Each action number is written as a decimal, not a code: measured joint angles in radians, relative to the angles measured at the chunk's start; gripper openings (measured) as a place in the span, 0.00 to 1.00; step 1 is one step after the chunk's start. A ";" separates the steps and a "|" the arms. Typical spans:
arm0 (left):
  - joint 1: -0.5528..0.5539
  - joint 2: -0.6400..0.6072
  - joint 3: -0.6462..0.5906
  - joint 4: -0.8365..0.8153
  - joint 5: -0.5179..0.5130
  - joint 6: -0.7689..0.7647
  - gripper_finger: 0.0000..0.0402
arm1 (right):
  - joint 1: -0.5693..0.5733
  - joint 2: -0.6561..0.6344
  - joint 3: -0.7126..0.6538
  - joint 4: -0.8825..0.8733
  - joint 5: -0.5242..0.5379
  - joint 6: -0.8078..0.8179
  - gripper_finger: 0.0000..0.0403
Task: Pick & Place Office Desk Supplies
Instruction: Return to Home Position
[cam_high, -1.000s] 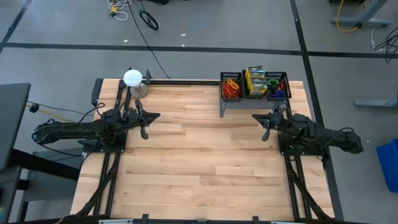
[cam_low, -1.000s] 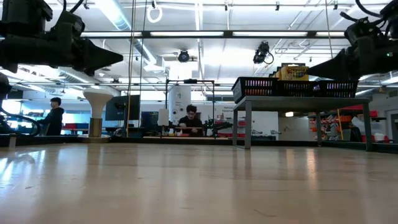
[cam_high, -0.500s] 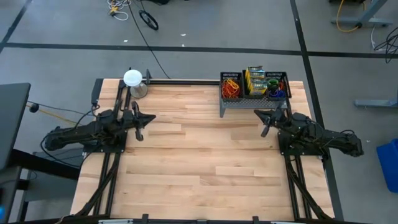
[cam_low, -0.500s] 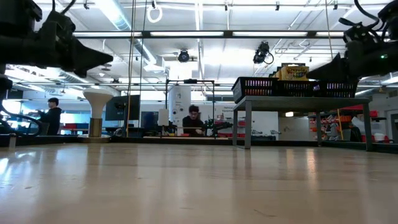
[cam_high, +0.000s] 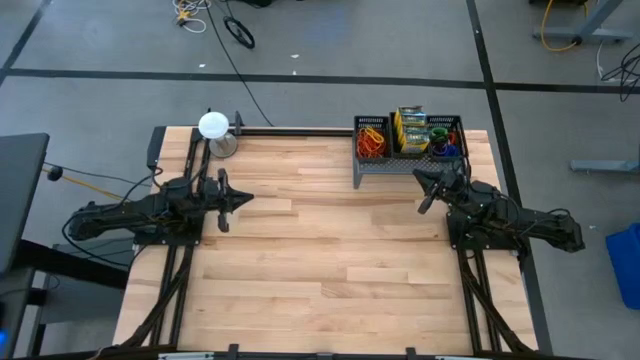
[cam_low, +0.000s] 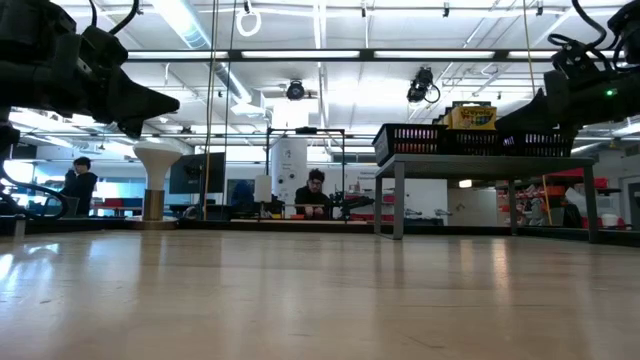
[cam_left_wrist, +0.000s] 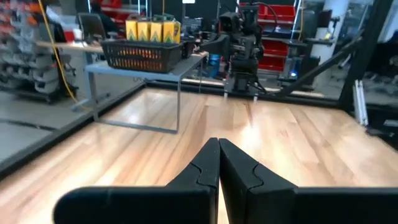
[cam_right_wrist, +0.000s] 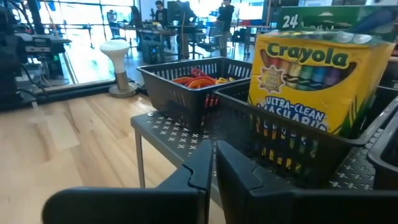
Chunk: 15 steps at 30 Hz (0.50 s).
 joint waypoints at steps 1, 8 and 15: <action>0.000 0.003 0.000 0.000 0.000 -0.020 0.02 | 0.000 0.000 0.000 0.000 -0.001 -0.002 0.08; 0.000 0.006 0.000 0.003 -0.007 -0.079 0.02 | 0.000 0.000 0.000 0.000 -0.002 -0.002 0.08; 0.000 0.006 0.000 0.003 -0.008 -0.082 0.02 | 0.000 0.000 0.000 0.000 -0.002 -0.002 0.08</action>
